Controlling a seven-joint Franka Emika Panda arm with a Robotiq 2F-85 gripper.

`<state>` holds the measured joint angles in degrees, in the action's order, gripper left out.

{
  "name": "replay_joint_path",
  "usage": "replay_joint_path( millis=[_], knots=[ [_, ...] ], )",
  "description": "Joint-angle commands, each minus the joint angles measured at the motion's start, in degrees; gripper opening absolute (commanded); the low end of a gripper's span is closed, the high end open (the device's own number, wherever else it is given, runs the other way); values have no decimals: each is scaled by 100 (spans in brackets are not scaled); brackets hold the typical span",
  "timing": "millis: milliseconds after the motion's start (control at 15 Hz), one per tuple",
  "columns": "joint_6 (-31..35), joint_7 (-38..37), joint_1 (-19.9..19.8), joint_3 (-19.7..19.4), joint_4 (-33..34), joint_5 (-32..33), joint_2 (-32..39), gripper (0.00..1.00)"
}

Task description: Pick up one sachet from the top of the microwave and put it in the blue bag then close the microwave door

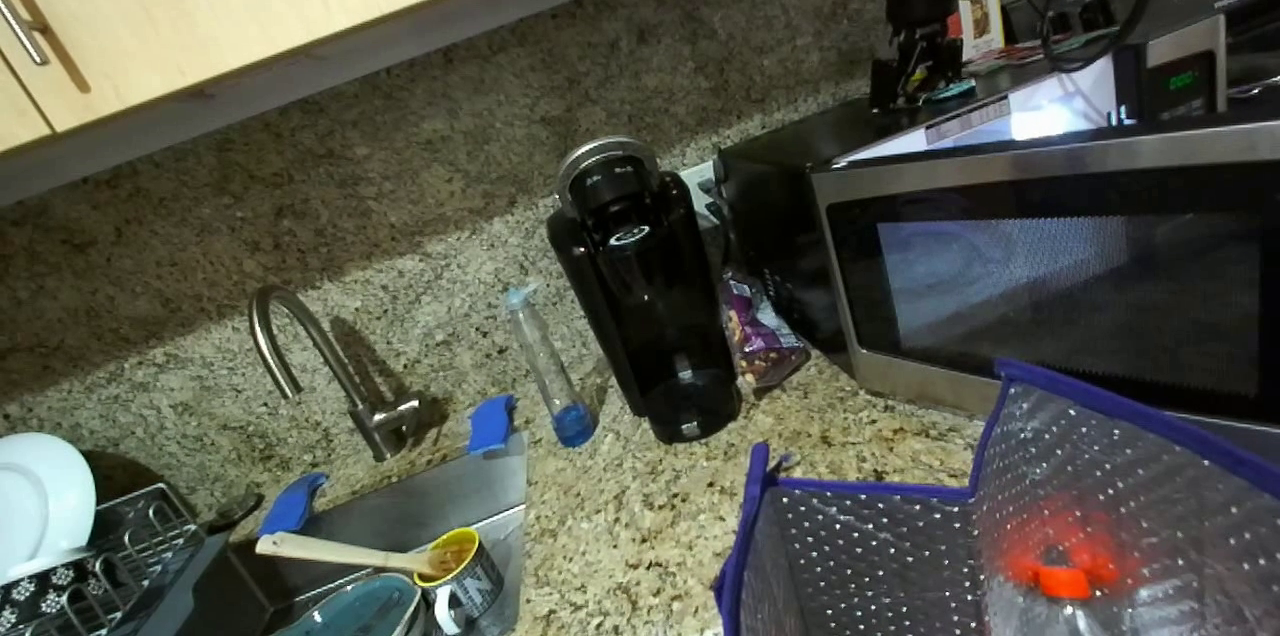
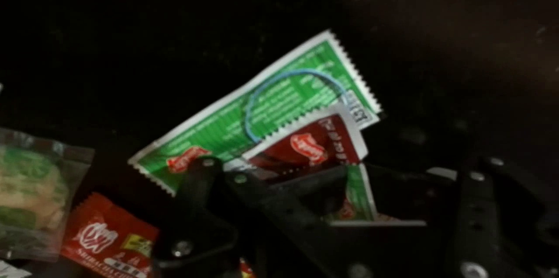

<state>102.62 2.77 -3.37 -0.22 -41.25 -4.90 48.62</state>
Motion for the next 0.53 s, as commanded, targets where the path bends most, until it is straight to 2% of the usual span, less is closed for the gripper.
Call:
replay_joint_path(
  millis=[0,467],
  knots=[
    [-502,301,187,37,-184,124,-291,9],
    [-517,648,487,21,-279,150,-850,8]
  ],
)
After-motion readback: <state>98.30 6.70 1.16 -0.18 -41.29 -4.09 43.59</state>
